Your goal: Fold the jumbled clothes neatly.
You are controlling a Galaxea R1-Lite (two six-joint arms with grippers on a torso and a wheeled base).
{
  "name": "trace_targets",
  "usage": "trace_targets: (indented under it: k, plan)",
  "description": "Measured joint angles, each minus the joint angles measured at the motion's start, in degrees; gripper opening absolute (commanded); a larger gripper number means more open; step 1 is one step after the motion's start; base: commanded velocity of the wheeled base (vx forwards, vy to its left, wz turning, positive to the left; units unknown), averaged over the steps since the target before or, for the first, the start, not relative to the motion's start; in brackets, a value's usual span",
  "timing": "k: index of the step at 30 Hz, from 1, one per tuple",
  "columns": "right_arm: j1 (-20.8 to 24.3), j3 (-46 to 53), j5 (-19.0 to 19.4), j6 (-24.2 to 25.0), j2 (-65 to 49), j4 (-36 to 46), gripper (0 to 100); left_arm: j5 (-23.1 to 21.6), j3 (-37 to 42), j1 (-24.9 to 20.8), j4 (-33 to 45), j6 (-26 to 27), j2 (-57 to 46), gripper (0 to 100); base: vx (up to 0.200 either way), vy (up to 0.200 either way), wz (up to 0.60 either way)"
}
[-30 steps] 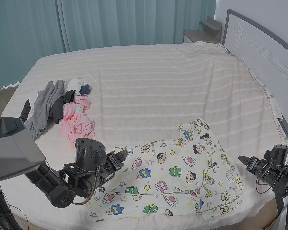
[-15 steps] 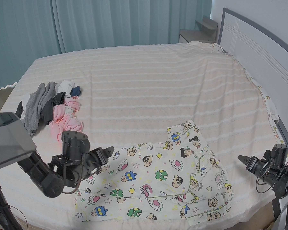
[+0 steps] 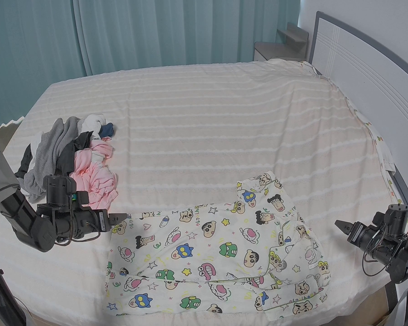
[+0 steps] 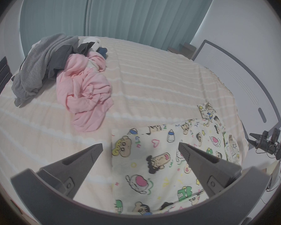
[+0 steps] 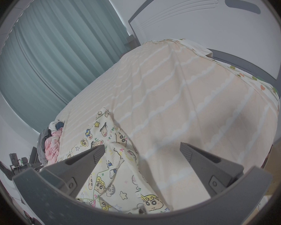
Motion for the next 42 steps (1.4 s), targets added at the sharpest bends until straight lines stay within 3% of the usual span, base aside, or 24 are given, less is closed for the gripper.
trace_targets:
  k: [6,15,28,34,38,39,42]
  plan:
    - [1.11,0.04,-0.28,-1.04,-1.29,0.33,100,-2.57,-2.89,1.99,0.29,1.91,4.39,100,0.000,0.000,0.00]
    - [1.30,0.04,-0.48,-1.45,-2.35,0.63,100,-2.73,-7.85,2.15,-1.40,4.62,14.58,100,0.000,0.000,0.00]
    - [1.38,0.04,-0.39,-1.21,-3.39,1.21,100,-3.23,-11.39,1.74,-5.91,0.16,21.81,100,0.000,0.000,0.00]
    - [1.41,0.04,-0.37,-0.96,-3.67,1.21,100,-3.17,-12.29,-0.11,-7.03,-6.22,22.53,100,0.000,0.000,0.00]
    - [1.38,0.04,-0.37,-0.99,-3.73,1.15,100,-3.50,-12.18,-1.46,-7.95,-6.92,22.83,100,0.000,0.000,0.00]
    - [1.38,0.04,-0.37,-1.01,-3.73,1.12,100,-3.51,-12.18,-1.62,-8.00,-6.92,22.93,0,0.000,0.000,0.00]
    - [1.38,0.04,-0.37,-1.07,-3.73,0.95,100,-3.51,-12.09,-2.04,-8.02,-6.92,23.21,0,0.000,0.000,0.00]
